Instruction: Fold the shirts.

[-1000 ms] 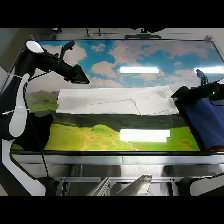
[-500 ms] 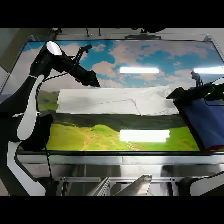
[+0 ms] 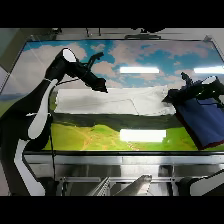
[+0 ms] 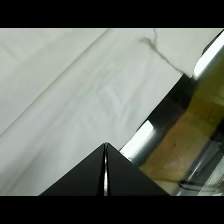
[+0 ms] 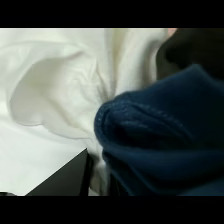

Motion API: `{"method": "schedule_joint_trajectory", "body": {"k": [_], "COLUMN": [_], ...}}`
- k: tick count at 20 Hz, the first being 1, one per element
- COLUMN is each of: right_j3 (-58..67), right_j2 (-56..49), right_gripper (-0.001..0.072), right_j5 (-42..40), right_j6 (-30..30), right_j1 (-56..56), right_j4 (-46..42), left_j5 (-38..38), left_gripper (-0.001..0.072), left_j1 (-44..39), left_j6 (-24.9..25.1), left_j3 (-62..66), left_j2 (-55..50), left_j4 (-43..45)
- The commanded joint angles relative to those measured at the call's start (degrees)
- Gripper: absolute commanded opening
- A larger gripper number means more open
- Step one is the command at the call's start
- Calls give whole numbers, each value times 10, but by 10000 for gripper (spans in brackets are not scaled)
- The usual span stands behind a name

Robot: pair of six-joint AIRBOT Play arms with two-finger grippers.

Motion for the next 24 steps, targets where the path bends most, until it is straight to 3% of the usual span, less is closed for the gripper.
{"method": "schedule_joint_trajectory", "body": {"k": [1, 2, 4, 6, 15, 21, 24], "right_j3": [3, 3, 3, 3, 3, 24, 70], "right_j2": [2, 6, 20, 41, 132, 172, 170], "right_gripper": [137, 85, 83, 19, 19, 19, 19], "right_j5": [-11, -7, -2, -2, 44, 43, 29], "right_j6": [12, 12, 12, 13, 13, 16, 28], "right_j1": [-3, -2, -2, -3, 49, 118, 162], "right_j4": [3, 4, 4, 4, 9, 102, 103], "left_j5": [14, 24, 33, 37, 73, 155, 170], "left_gripper": [14, 14, 15, 14, 15, 16, 21], "left_j1": [-29, -39, -58, -75, -94, -95, -99], "left_j6": [11, 11, 11, 11, 9, -1, -2], "left_j3": [0, 0, 0, 0, 0, 0, 0], "left_j2": [-31, -41, -61, -81, -102, -102, -102], "left_j4": [-4, -4, -4, -4, -4, -4, -4]}}
